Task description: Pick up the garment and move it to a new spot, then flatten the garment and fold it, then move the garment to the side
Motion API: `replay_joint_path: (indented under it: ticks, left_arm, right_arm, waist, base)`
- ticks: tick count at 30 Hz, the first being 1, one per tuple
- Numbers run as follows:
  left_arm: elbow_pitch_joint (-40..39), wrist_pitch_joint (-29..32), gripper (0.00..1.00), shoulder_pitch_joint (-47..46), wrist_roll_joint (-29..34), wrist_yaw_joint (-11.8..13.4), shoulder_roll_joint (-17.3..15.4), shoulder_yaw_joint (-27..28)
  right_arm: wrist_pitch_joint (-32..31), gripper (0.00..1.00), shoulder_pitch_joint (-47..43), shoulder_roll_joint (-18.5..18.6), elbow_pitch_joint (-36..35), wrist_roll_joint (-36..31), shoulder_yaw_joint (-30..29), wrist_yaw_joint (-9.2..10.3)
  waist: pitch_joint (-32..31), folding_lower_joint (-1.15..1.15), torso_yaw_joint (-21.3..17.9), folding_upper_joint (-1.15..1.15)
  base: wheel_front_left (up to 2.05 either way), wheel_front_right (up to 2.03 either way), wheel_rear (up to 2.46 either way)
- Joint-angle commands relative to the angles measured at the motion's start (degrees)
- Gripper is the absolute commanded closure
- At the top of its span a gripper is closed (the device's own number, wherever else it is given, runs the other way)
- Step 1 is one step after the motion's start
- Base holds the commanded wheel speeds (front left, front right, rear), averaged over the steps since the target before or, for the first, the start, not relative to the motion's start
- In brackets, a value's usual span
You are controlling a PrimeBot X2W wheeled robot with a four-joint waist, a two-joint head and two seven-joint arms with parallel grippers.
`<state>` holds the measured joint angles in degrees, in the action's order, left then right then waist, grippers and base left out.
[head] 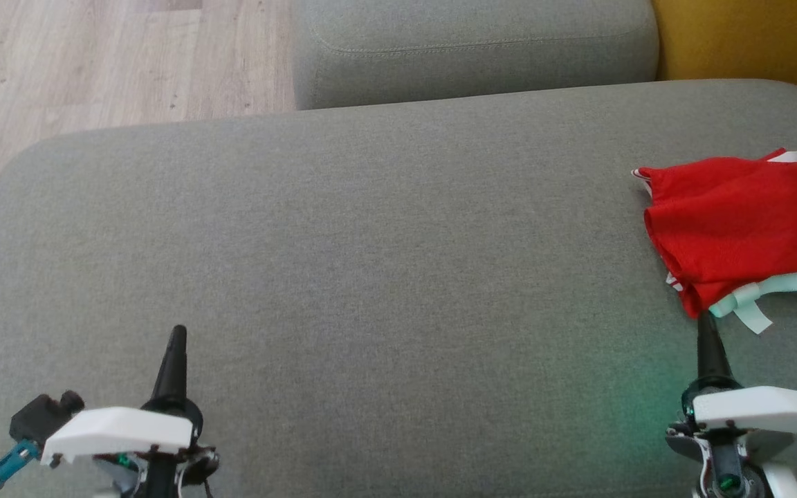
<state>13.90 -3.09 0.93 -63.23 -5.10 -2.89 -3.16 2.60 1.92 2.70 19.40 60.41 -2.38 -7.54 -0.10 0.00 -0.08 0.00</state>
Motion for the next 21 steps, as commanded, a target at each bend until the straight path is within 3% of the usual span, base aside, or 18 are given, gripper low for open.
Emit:
replay_joint_path:
  ticks: [1,21]
  left_arm:
    - [-1.6,0.3,1.0,-3.2,-1.4,-0.4,-0.8,1.6]
    - [-0.9,3.8,1.0,-4.8,-13.4,-1.2,-0.9,4.4]
  right_arm:
    - [-0.5,1.0,2.9,0.4,-2.2,1.6,0.3,0.03]
    - [-4.0,1.0,3.5,0.5,-3.5,14.4,-1.4,0.04]
  waist:
    - [0.0,0.0,0.0,0.0]
    - [0.1,0.0,0.0,0.0]
  base:
    - [0.0,0.0,0.0]
    - [0.0,0.0,0.0]
